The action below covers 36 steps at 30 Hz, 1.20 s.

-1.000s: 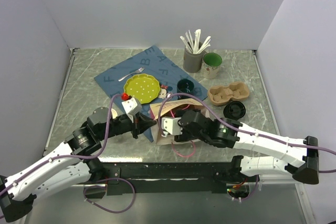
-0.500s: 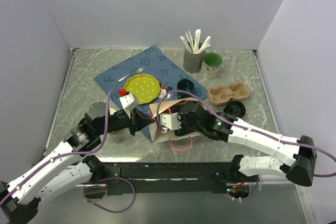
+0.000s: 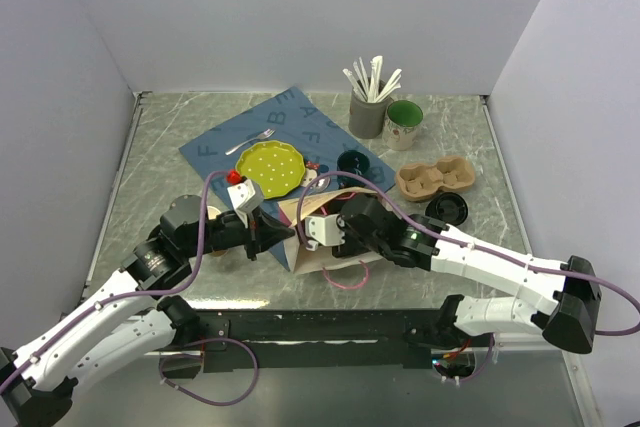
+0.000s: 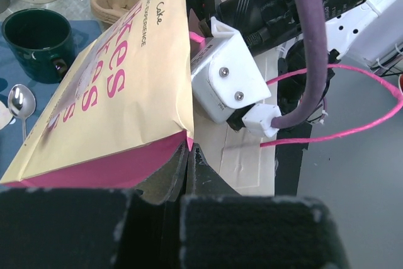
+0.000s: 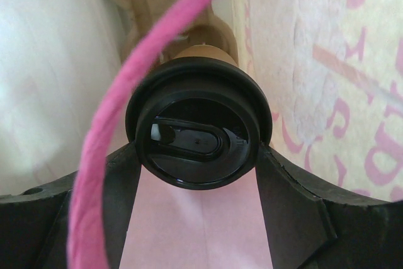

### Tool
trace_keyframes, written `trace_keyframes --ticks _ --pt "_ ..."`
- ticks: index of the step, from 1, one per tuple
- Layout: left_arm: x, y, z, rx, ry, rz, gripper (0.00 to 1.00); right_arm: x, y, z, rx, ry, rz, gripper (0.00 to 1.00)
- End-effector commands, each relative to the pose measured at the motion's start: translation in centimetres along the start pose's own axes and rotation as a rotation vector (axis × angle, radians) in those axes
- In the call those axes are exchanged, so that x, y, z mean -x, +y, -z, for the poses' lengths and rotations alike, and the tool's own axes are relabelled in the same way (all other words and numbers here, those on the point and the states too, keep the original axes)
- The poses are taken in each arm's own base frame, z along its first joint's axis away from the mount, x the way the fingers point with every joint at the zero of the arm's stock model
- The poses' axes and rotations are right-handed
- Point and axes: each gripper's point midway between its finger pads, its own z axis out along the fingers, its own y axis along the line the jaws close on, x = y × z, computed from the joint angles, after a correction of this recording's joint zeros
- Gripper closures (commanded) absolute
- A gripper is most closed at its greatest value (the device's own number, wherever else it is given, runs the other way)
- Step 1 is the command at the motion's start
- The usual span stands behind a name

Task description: Pack the takeout coffee

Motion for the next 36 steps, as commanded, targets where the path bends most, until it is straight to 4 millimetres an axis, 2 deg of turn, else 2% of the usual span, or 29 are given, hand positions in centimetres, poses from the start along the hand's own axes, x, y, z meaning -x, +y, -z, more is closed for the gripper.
trace_keyframes --ticks 1,17,36 --pt "1.8 -1.6 0.5 -0.071 -0.044 -0.045 0.99 -0.4 -0.7 0.6 -0.056 -0.003 -0.06 0.58" --pt "1.6 -1.9 0.5 -0.09 -0.038 -0.056 0.99 1.4 -0.8 -0.4 -0.032 -0.06 -0.093 0.59" --pt "1.6 -2.1 0.7 -0.096 -0.038 -0.06 0.99 2.0 -0.5 -1.2 -0.04 -0.087 -0.166 0.61"
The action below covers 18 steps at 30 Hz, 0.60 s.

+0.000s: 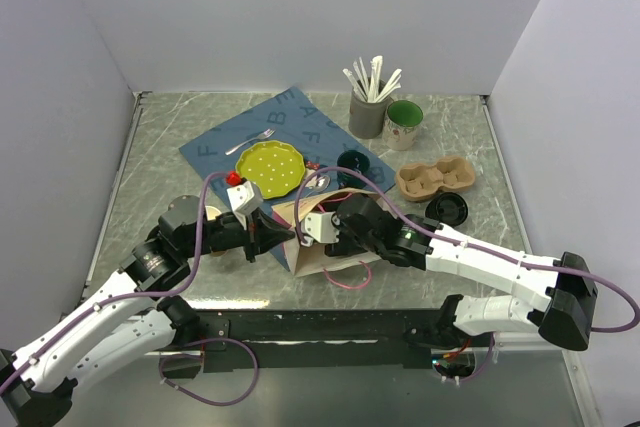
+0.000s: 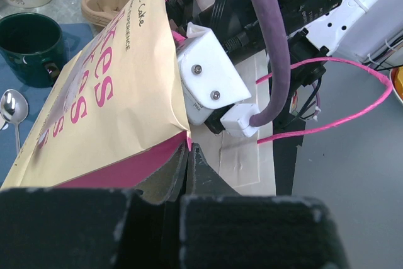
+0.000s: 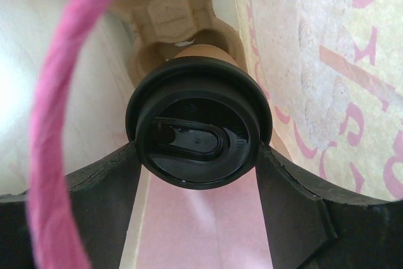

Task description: Pack the takeout coffee

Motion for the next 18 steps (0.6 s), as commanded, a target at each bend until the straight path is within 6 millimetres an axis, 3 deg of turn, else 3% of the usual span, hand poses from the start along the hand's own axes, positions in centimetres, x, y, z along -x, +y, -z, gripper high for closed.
trace_keyframes --ticks 1,18 --pt "1.48 -1.39 0.47 -0.06 -0.033 -0.049 0.99 1.1 -1.01 -0.3 -0.05 -0.047 -0.077 0.61" --pt "1.2 -1.21 0.49 -0.051 -0.028 -0.047 0.99 0.98 -0.22 -1.07 -0.029 -0.048 -0.089 0.62"
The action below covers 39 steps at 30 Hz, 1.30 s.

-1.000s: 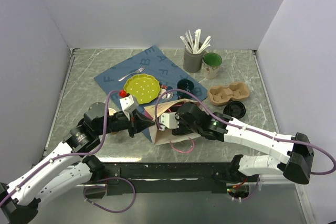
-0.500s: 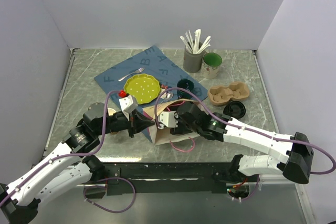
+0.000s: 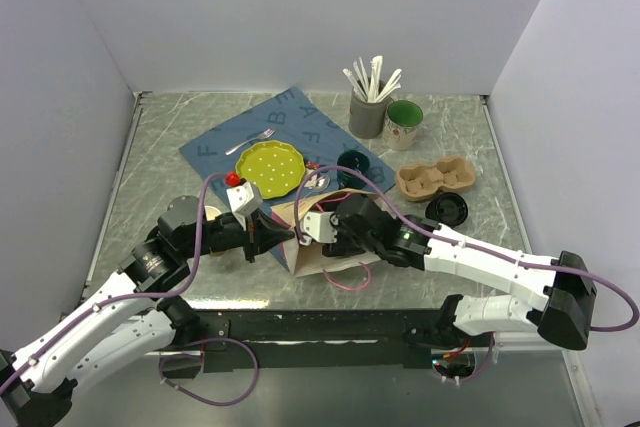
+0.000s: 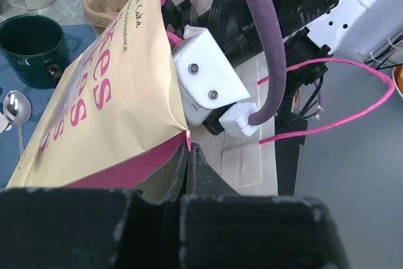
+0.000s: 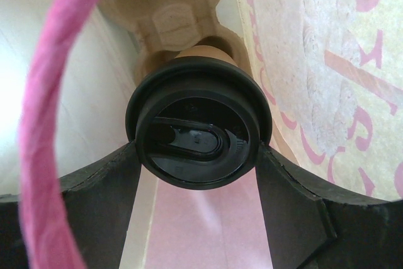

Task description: Pack the takeout coffee

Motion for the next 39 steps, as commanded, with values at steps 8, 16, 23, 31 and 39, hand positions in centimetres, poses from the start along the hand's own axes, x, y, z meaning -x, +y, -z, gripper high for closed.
trace_keyframes --ticks 8,16,23,31,39 --pt "0.9 -1.1 0.4 -0.049 -0.017 -0.027 0.99 0.2 -0.1 -1.6 -0.036 -0.011 -0.072 0.62" --pt "0.8 -1.0 0.2 -0.045 -0.012 -0.02 0.99 0.0 -0.9 -1.6 -0.075 0.0 -0.092 0.63" --pt "0.7 -0.7 0.0 -0.041 -0.005 -0.022 0.99 -0.8 -2.2 -1.3 -0.114 0.014 -0.112 0.63" --pt "0.7 -0.6 -0.1 -0.036 0.005 -0.025 0.99 -0.4 -2.0 -1.1 -0.081 -0.015 -0.131 0.62" --pt "0.7 -0.3 -0.3 -0.024 0.009 -0.021 0.99 -0.1 -1.4 -0.9 -0.042 -0.028 -0.17 0.62"
